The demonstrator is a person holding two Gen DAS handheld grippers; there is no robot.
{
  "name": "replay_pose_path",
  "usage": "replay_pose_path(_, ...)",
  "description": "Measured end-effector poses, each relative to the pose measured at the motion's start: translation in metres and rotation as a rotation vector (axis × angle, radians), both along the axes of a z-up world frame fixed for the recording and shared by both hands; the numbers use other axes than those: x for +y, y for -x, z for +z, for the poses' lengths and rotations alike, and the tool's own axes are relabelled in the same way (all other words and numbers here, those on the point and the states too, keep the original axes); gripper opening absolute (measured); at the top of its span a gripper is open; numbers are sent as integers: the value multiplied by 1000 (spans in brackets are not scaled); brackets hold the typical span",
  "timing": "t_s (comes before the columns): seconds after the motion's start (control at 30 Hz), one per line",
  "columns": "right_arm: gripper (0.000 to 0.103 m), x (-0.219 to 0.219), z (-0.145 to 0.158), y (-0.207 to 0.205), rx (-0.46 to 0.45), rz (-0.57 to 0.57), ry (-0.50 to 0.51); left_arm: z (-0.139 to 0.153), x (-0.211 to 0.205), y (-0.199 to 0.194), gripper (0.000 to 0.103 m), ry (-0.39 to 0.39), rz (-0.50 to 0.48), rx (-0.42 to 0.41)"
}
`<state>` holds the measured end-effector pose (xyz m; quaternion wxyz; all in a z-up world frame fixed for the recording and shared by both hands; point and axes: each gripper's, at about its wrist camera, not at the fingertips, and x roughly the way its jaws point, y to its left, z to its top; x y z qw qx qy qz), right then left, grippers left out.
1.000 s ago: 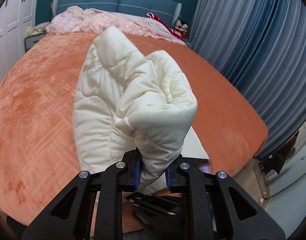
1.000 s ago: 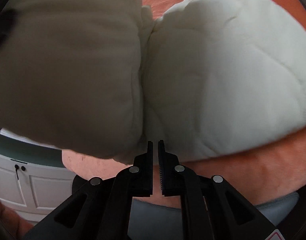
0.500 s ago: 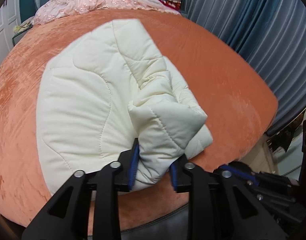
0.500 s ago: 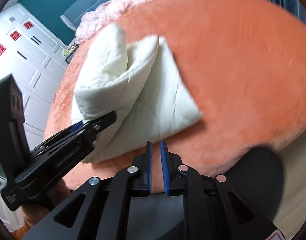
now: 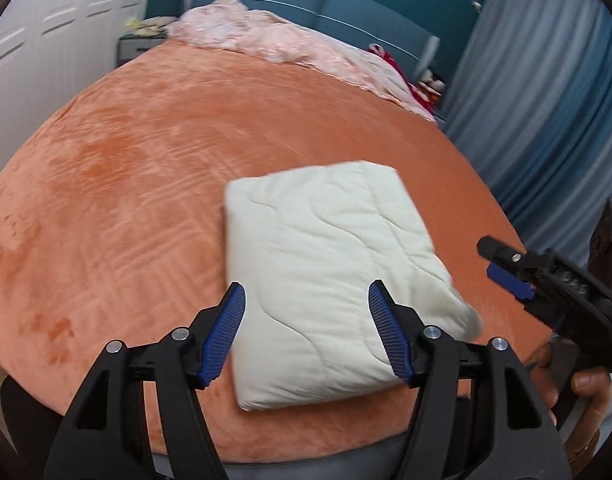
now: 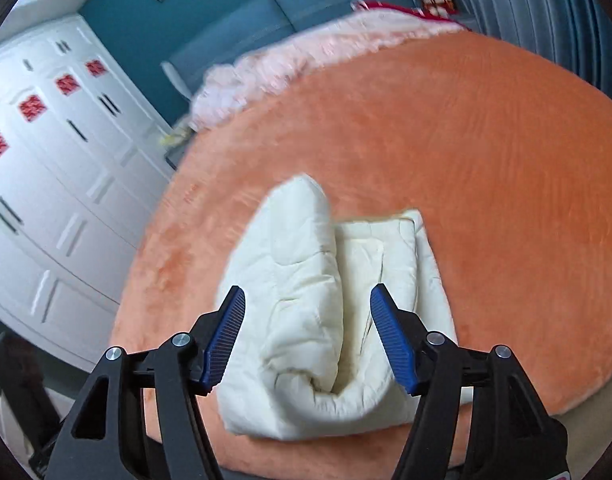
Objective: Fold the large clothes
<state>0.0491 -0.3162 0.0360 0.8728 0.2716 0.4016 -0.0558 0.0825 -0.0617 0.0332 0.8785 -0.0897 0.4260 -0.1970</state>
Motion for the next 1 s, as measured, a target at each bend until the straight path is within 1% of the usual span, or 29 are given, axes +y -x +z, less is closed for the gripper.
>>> replay_pose_path(0.03, 64, 5, 3, -11, 48, -11, 5, 0, 3, -4, 62, -14, 17, 5)
replay_pose_path(0.1, 64, 10, -5, -18, 117, -28, -3, 1, 9, -10, 62, -37, 31, 4)
replay_pose_path(0.17, 57, 15, -19, -25, 175, -14, -31, 1, 10, -14, 62, -55, 31, 6)
replay_pose_path(0.2, 42, 15, -25, -27, 190, -5, -41, 0, 7, -16, 62, -58, 27, 9)
replay_pose_path(0.23, 20, 16, -29, -29, 193, 13, -59, -1, 7, -18, 62, -59, 23, 16)
replay_pose_path(0.27, 13, 14, -31, -27, 180, 32, -74, -3, 4, -19, 62, -56, 14, 24)
replay_pose_path(0.3, 10, 13, -29, -25, 143, 34, -84, -5, -1, -21, 62, -49, 1, 36)
replay_pose_path(0.33, 7, 9, -22, -17, 80, 34, -92, -7, -5, -23, 62, -42, -12, 49)
replay_pose_path(0.4, 6, 1, -16, -5, 18, 22, -72, -7, -14, -25, 62, -42, -32, 55)
replay_pose_path(0.47, 5, -10, -12, 12, -4, -5, -31, -9, -27, -27, 62, -54, -54, 50)
replay_pose_path(0.53, 5, -19, -18, 20, 17, -27, 11, -13, -42, -28, 62, -69, -75, 48)
replay_pose_path(0.63, 3, -37, -40, 34, 73, -70, 48, -24, -66, -32, 61, -100, -107, 56)
replay_pose_path(0.73, 2, -46, -60, 41, 109, -98, 89, -37, -88, -34, 60, -132, -130, 69)
replay_pose_path(0.87, 1, -53, -82, 44, 135, -100, 86, -53, -110, -35, 60, -174, -148, 91)
replay_pose_path(0.93, 1, -53, -92, 43, 151, -96, 94, -61, -118, -34, 60, -211, -149, 88)
replay_pose_path(1.0, 0, -56, -101, 41, 161, -98, 74, -66, -124, -34, 60, -240, -152, 80)
